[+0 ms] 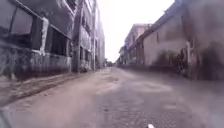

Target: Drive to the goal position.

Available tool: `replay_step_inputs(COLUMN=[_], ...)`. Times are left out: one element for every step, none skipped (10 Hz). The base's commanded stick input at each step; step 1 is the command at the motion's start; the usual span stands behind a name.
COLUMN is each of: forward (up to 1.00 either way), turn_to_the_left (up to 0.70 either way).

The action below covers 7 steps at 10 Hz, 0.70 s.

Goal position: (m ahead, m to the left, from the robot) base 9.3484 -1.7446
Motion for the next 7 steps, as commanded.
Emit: replay_step_inputs(forward=[1.00,1.00,1.00,1.00,1.00,1.00,1.00], turn_to_the_left=[0.00,0.00,0.00,0.00,0.00,0.00,-0.34])
